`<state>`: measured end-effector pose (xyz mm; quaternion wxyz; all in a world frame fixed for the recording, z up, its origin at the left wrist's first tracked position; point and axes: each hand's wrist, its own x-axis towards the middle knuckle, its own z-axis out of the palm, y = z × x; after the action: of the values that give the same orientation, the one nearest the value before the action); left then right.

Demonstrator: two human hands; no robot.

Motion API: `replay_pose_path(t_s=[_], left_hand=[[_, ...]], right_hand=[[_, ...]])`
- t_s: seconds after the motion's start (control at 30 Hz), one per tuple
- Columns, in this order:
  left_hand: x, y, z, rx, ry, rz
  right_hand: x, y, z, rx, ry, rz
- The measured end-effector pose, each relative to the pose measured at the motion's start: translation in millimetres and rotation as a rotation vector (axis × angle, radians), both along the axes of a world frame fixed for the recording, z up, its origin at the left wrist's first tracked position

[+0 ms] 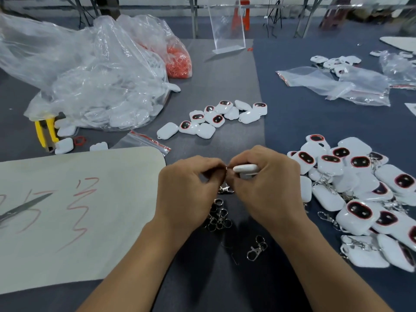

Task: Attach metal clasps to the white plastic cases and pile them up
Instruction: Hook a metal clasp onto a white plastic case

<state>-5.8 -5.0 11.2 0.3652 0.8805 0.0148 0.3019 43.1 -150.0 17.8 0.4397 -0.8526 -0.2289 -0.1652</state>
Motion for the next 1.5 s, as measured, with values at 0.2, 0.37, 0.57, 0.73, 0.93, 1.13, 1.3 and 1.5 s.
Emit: replay_pose_path(t_s=[0.2, 0.37, 0.57, 0.73, 0.93, 1.13, 1.3, 1.5], left_hand=[[4, 3, 4, -0.46, 0.122, -0.044], [3, 2, 6, -0.385, 0.161, -0.041], [2, -5, 4, -0.442, 0.101, -0.028], [4, -10, 3, -0.664, 0.17, -0.108], [2, 1, 9, -0.761, 0.23, -0.256], [6, 14, 14, -0.765, 0.331, -0.43], [5, 14, 16, -0.699, 0.347, -0.437], [6, 13, 14, -0.623, 0.318, -0.381]], right_hand=[[0, 6, -1, 0.252, 0.284, 0.042], [1, 1, 2, 0.196, 0.213, 0.024], [-2, -1, 5, 0.17, 0.177, 0.033], [-3, -6, 3, 0.221, 0.204, 0.002], [-2, -3, 1, 0.367, 0.261, 0.098], [6, -10, 4, 0.421, 0.415, 0.303], [9, -14, 2, 0.404, 0.457, 0.413], [10, -14, -1, 0.406, 0.469, 0.422]])
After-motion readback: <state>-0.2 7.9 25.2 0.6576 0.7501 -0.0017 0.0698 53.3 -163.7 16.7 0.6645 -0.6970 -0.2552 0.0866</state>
